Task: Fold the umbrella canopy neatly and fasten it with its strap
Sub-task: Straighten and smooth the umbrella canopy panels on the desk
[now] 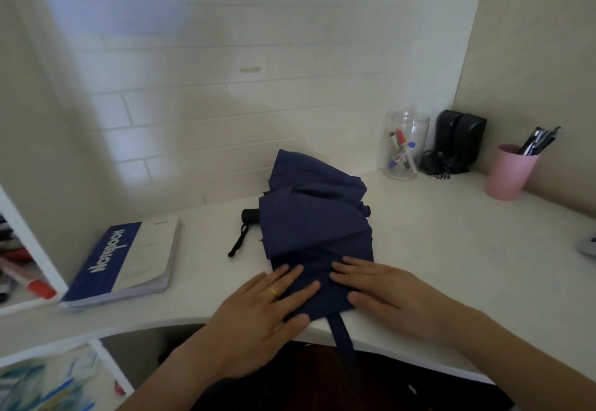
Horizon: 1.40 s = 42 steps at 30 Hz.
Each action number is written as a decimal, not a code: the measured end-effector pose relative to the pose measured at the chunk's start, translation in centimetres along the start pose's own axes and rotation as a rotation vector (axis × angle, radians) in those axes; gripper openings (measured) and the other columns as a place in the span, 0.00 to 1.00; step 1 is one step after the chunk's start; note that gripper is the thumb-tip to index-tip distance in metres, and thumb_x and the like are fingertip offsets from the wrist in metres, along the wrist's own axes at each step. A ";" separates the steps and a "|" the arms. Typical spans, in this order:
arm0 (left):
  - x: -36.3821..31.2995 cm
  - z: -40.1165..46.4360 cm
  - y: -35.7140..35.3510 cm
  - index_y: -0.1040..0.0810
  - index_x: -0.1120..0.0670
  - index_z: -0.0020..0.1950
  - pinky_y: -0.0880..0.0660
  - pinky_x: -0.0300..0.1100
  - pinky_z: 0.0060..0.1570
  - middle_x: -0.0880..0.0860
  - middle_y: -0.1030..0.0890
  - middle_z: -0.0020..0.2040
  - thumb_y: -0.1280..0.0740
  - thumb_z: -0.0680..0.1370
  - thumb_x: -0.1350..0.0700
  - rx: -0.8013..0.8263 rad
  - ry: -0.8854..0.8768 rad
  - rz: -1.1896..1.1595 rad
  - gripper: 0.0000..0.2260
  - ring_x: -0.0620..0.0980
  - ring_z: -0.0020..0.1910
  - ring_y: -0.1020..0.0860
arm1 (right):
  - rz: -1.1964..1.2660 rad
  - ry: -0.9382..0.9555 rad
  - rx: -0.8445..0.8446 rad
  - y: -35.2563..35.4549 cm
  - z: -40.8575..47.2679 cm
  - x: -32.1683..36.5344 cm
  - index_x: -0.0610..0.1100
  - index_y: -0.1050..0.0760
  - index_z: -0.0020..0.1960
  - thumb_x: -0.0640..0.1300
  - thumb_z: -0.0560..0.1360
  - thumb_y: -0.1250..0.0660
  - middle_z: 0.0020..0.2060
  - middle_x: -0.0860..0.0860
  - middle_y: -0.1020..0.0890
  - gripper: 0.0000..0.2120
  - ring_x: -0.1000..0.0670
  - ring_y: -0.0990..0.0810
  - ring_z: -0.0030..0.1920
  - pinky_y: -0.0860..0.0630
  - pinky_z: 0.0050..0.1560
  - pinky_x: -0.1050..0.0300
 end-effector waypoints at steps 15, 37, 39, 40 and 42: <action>6.2 5.5 6.5 0.14 0.55 0.55 0.22 0.51 0.60 0.53 0.12 0.54 0.21 0.70 0.50 -0.470 0.667 -1.563 0.16 0.54 0.54 0.16 | 0.624 -0.456 -0.580 7.9 6.2 -3.1 0.49 0.17 0.58 0.37 0.70 0.22 0.46 0.52 0.17 0.17 0.53 0.18 0.45 0.24 0.45 0.66; 0.0 2.8 4.6 0.14 0.55 0.51 0.16 0.43 0.42 0.54 0.13 0.55 0.30 0.73 0.60 -0.313 0.335 -1.939 0.08 0.51 0.51 0.16 | 0.622 -0.148 -0.339 5.3 2.0 0.6 0.45 0.14 0.46 0.39 0.70 0.21 0.40 0.51 0.14 0.06 0.52 0.16 0.39 0.18 0.46 0.53; -0.2 2.5 4.1 0.16 0.60 0.56 0.16 0.50 0.53 0.58 0.15 0.61 0.33 0.74 0.66 -0.309 0.333 -1.982 0.13 0.57 0.60 0.18 | 0.675 -0.171 -0.329 5.2 1.4 0.9 0.46 0.13 0.42 0.46 0.69 0.21 0.40 0.49 0.13 0.05 0.50 0.15 0.42 0.18 0.48 0.54; -0.4 2.4 3.8 0.18 0.62 0.58 0.17 0.52 0.56 0.60 0.17 0.63 0.35 0.73 0.68 -0.304 0.344 -1.974 0.15 0.59 0.64 0.20 | 0.700 -0.198 -0.307 5.1 1.1 1.3 0.48 0.13 0.42 0.51 0.69 0.22 0.41 0.50 0.13 0.07 0.48 0.15 0.43 0.19 0.48 0.55; -0.6 2.3 3.5 0.19 0.62 0.59 0.18 0.53 0.57 0.60 0.17 0.63 0.35 0.74 0.68 -0.303 0.387 -1.920 0.15 0.58 0.62 0.19 | 0.810 -0.284 -0.265 4.6 0.9 2.0 0.48 0.13 0.45 0.59 0.70 0.27 0.43 0.51 0.13 0.15 0.45 0.15 0.42 0.22 0.41 0.55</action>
Point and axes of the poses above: each hand's wrist, its own z-axis towards the middle knuckle, its own y-axis out of the back of the hand, x = y × z, the point moved 4 cm from there along z, towards the middle knuckle
